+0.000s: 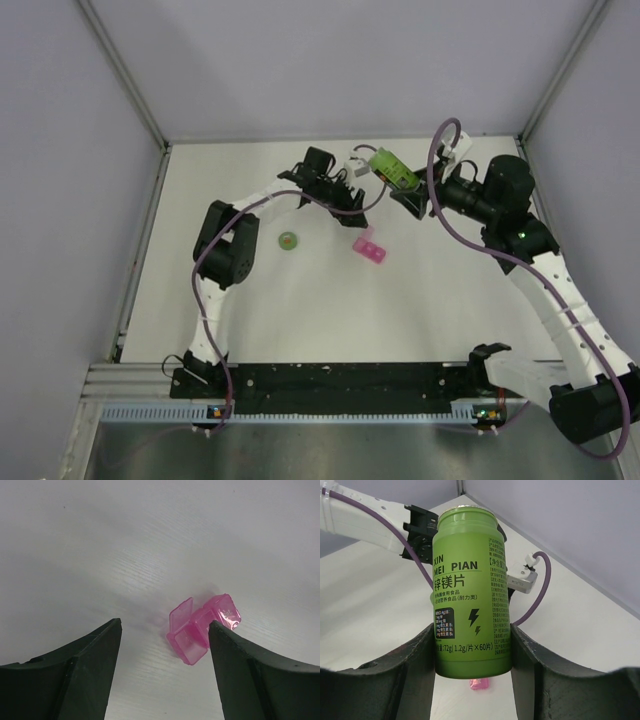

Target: Sort the pills into containers

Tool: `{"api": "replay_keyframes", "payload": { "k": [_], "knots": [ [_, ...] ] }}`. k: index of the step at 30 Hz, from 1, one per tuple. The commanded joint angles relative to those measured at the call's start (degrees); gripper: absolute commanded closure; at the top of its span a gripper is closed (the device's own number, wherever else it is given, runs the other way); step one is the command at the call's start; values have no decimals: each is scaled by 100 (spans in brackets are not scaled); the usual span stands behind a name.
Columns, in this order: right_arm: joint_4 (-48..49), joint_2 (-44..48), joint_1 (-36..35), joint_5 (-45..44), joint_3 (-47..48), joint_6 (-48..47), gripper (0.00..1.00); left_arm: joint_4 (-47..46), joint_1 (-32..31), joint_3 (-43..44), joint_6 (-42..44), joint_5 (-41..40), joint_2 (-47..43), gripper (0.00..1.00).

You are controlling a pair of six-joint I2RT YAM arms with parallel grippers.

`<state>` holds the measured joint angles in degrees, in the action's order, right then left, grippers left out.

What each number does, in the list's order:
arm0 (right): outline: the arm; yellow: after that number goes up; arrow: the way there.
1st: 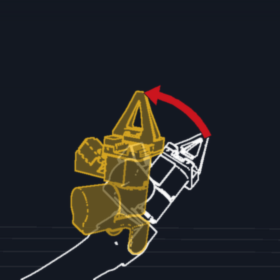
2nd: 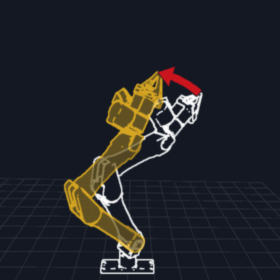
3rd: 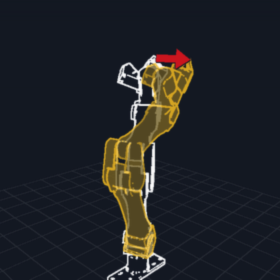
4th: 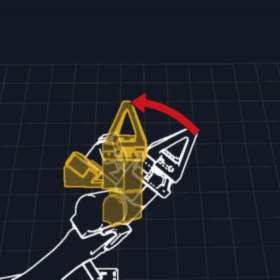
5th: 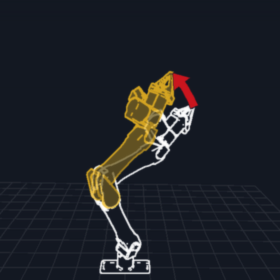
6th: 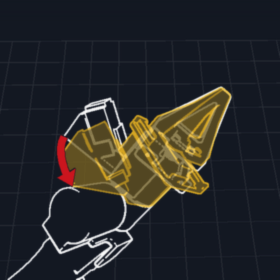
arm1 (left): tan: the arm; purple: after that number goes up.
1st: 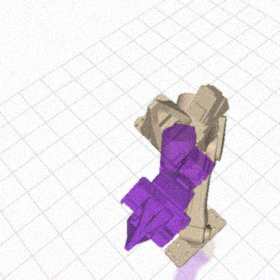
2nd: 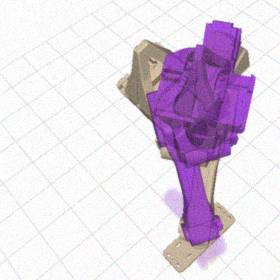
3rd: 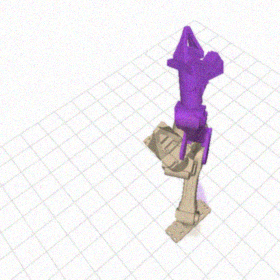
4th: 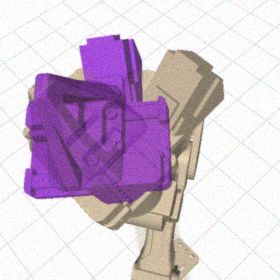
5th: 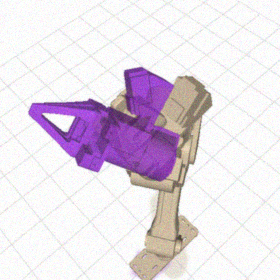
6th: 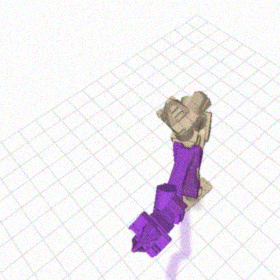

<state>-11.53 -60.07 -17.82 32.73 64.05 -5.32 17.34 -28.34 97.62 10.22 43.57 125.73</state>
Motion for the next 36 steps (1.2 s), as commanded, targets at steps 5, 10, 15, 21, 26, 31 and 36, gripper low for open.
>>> {"api": "replay_keyframes", "payload": {
  "k": [5,10,15,21,26,31,36],
  "knots": [
    [406,13,60,146,-33,84,100,252,-119,529,305,573,303,30],
    [415,4,51,163,-24,93,100,384,-163,723,332,582,452,36],
    [415,-22,51,181,-33,93,100,471,-181,828,358,547,540,41],
    [432,-31,51,207,-33,102,100,577,-181,907,402,530,610,48],
    [441,-22,60,216,-51,110,100,621,-190,934,393,547,628,53],
    [450,-31,51,225,-51,119,100,683,-198,925,428,530,602,58],
    [450,-39,51,225,-60,128,100,700,-190,925,446,521,610,62]
  ]
}}
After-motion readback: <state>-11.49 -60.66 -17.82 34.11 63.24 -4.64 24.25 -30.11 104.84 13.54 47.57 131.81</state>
